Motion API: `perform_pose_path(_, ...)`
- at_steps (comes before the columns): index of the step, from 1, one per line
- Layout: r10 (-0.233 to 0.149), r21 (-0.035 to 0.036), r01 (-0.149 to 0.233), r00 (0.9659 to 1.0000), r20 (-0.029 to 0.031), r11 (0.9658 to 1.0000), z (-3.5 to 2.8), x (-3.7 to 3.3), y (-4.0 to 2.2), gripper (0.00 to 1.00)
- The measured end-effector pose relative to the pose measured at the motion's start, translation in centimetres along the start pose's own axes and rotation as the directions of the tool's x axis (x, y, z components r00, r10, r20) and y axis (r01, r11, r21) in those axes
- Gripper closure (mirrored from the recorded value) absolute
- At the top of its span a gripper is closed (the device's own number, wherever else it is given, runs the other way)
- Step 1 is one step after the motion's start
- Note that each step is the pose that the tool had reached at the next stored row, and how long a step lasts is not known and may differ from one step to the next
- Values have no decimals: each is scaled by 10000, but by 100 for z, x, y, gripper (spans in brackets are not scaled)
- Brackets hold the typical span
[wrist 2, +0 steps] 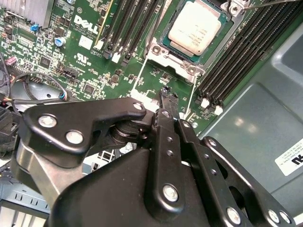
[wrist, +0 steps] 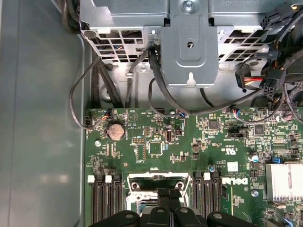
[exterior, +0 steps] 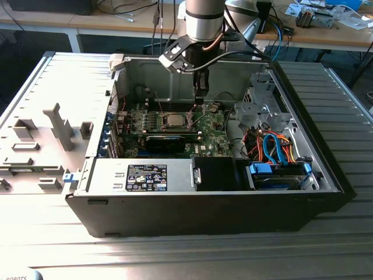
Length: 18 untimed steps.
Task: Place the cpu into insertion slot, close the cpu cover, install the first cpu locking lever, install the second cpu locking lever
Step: 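Close the cpu cover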
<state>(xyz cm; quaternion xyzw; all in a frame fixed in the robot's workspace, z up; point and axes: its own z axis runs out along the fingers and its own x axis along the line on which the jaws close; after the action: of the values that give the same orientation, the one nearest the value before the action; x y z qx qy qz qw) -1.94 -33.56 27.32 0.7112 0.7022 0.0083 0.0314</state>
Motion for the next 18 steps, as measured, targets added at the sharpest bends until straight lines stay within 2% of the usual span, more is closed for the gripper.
perform_pose_path(18,-1,0,1,10000,0,10000,36,7,19,89)
